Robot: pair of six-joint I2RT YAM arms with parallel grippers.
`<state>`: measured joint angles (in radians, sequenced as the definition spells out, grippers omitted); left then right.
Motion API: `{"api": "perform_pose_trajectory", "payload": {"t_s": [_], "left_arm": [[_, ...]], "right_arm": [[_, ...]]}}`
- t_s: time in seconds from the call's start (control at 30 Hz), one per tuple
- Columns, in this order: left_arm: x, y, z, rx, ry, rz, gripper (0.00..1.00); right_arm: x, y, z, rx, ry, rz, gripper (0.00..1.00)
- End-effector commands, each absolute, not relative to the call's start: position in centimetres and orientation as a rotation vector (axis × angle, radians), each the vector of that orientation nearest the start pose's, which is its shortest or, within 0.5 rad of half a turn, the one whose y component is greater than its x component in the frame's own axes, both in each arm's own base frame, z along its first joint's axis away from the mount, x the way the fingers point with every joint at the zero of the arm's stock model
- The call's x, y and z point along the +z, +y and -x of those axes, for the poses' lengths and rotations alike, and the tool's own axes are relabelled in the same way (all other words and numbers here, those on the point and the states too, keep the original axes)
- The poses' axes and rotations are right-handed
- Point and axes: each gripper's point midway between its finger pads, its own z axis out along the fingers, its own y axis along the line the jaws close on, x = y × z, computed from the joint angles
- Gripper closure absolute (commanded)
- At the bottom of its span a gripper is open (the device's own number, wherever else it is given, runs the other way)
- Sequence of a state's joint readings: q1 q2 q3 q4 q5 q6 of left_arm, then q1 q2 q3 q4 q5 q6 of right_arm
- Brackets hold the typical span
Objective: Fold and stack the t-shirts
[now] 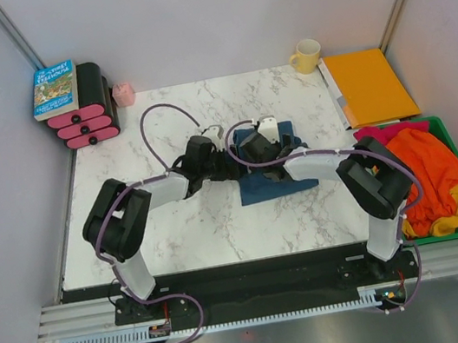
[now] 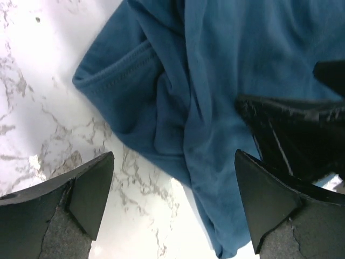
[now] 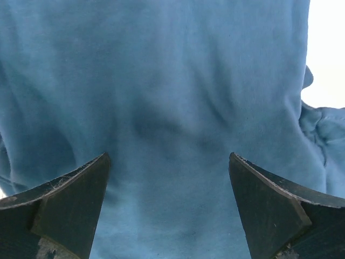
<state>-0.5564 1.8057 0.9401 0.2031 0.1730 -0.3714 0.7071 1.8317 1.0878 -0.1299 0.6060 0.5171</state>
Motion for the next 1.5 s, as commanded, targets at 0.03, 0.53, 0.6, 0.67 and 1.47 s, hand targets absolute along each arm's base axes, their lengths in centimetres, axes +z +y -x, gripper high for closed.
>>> {"api": "perform_pose_trajectory", "payload": {"t_s": [0.03,0.53,0.6,0.67,1.47], "left_arm": [[4.3,-28.9,-38.3,-0.691,2.286,-0.198,0.0],[0.9,-30.8,-35.2,-0.693,2.492,-0.162,0.0],[0.5,-30.6,-34.5,-0.701,2.521,-0.155,0.0],[-0.2,-30.5,-33.5,-0.717,2.565,-0.154,0.0],[-2.4,-31.0,-32.1,-0.698,2.661,-0.341,0.94]], "right_arm": [[4.7,21.5,-38.0,-0.057,2.212,-0.113,0.02],[13.9,19.5,-37.4,0.06,1.983,-0.212,0.02],[13.5,19.4,-37.4,0.04,1.993,-0.211,0.02],[13.0,19.3,-37.3,0.036,2.004,-0.213,0.02],[13.2,20.3,-37.6,0.072,2.03,-0.239,0.02]]}}
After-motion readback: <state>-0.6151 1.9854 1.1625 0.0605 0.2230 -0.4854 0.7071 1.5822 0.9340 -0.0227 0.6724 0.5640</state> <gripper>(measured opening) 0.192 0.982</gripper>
